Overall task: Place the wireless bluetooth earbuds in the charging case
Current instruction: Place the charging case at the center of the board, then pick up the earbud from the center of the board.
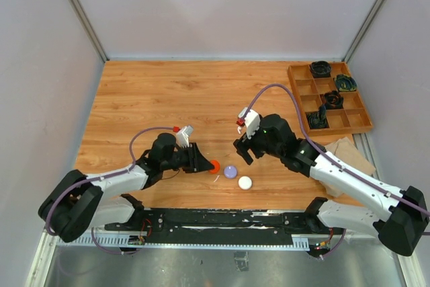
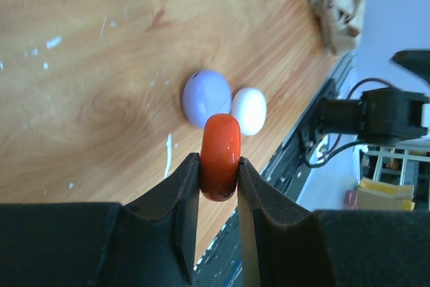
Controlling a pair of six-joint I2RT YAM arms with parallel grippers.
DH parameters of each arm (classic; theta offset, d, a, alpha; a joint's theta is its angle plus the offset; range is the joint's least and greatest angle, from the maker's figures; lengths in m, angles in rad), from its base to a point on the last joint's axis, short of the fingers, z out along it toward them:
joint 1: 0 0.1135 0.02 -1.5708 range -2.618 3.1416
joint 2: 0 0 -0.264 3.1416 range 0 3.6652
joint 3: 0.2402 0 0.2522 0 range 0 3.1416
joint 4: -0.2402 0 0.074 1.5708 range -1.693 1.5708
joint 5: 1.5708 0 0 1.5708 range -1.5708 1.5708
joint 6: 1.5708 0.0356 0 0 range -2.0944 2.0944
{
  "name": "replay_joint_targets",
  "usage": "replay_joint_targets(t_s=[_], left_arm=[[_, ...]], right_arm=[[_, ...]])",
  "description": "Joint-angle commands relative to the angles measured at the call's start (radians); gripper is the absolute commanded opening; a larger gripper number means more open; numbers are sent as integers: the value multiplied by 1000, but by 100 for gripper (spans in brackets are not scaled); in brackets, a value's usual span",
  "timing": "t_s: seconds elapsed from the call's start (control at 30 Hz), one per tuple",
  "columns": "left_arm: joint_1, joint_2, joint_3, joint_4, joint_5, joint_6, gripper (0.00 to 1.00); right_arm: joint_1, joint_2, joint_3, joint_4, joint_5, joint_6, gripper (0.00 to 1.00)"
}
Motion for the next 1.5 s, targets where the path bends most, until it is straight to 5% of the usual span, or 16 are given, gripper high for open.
replay_joint_targets(t_s=[0.0,0.23,0.57,1.07,1.47], left_arm=[[-52,80,39,-60,-35,-43,3],[-77,151,36,-66,-73,-99,10],[-86,184,48,-122,-106,-71,43],[-62,-119,172,-591,-419,61,87],[63,-333,337,-822,-507,276,92]], right_arm=[[-7,-31,-44,44,118,37,80],[-12,-28,-71,63,168,32,81],[-26,-21,-86,64,188,44,81],[-127,90,34,-82,174,111,81],[-425,265,110,-126,-6,134,79]])
